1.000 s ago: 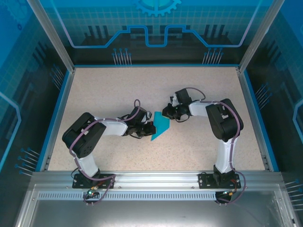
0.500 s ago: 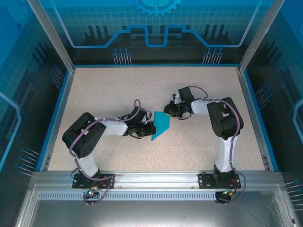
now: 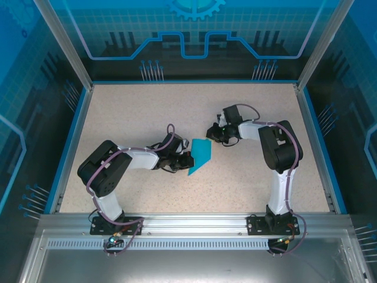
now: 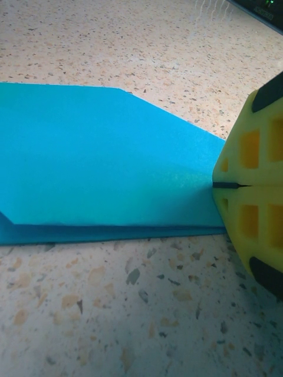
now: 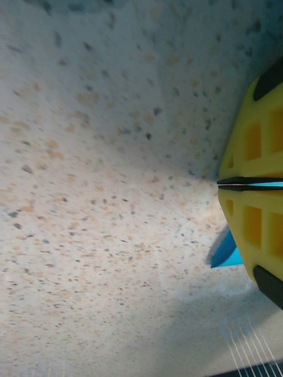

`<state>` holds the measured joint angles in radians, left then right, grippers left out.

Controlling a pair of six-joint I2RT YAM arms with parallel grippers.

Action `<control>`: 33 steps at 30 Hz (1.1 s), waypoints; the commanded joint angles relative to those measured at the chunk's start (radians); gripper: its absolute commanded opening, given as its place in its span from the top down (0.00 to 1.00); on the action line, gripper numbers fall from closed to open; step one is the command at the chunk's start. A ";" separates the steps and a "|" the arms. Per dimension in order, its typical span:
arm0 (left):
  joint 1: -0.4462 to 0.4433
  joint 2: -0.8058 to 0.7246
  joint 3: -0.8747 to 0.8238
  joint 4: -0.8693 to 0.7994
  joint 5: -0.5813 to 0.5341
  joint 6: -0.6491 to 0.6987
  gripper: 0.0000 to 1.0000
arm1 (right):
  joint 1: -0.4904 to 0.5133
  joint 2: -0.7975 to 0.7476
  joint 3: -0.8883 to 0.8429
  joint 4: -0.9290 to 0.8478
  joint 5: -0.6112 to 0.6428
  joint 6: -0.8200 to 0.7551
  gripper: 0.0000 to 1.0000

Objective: Fold a paper plane with a square sheet of paper (pick it up from the middle)
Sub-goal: Fourth fold the wing at the center of the table.

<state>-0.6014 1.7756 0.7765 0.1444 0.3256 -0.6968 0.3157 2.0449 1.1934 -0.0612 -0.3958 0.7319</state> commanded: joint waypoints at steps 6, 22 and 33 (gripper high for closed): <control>-0.018 0.054 -0.053 -0.183 -0.067 0.034 0.96 | -0.047 -0.046 0.073 -0.103 0.088 -0.085 0.87; -0.024 0.050 -0.046 -0.185 -0.063 0.031 0.95 | 0.125 -0.195 -0.151 0.034 -0.044 0.024 0.89; -0.025 0.034 -0.040 -0.191 -0.057 0.034 0.95 | 0.186 -0.093 -0.210 0.070 0.016 0.064 0.90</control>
<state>-0.6060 1.7721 0.7769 0.1406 0.3176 -0.6964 0.5003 1.9217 1.0138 -0.0067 -0.4088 0.7750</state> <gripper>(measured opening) 0.061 0.101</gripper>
